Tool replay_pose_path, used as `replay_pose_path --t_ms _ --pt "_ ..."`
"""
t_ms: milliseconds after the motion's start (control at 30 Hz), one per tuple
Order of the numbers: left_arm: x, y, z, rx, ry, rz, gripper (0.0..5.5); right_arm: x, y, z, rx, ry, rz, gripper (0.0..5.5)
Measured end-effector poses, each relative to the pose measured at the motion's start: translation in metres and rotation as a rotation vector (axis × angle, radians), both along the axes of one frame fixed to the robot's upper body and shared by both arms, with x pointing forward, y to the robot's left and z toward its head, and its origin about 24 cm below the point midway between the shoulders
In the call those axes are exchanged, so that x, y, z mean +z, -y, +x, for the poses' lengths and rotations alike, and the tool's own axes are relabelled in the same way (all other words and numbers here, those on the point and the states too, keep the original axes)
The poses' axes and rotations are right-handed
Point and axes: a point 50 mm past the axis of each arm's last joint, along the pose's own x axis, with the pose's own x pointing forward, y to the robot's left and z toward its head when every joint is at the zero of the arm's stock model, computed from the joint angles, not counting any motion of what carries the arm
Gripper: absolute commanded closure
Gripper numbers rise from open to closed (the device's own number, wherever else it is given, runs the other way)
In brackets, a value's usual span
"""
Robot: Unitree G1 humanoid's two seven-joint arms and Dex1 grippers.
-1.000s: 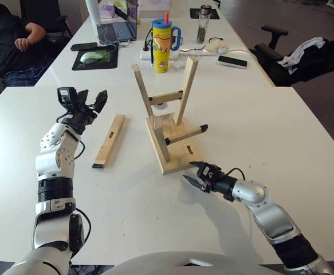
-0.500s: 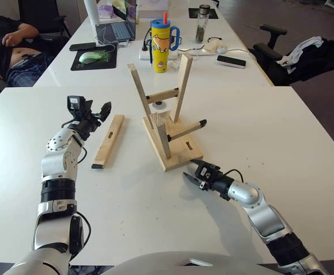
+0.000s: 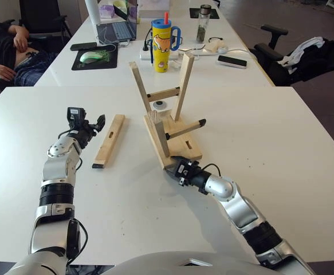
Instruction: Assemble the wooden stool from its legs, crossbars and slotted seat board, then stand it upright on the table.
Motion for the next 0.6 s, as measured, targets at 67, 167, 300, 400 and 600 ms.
replay_pose_path --t_ms 67,167,300,400,600 --pt "0.0 0.001 0.0 -0.004 0.0 0.006 1.81 -0.001 0.001 0.004 0.001 0.009 -0.02 2.97" --pt "-0.001 0.002 0.0 -0.007 -0.003 0.013 1.81 0.0 -0.001 0.014 0.002 0.019 -0.038 2.97" --pt "-0.007 0.005 0.0 -0.016 -0.036 0.04 1.81 0.002 -0.015 0.027 0.008 0.012 -0.027 2.97" --pt "-0.015 0.009 0.0 -0.033 -0.09 0.074 1.81 0.002 -0.032 0.032 0.009 -0.026 0.015 2.97" --pt "-0.02 0.016 -0.002 -0.058 -0.174 0.07 1.81 0.014 -0.062 0.035 -0.009 -0.157 0.259 2.97"
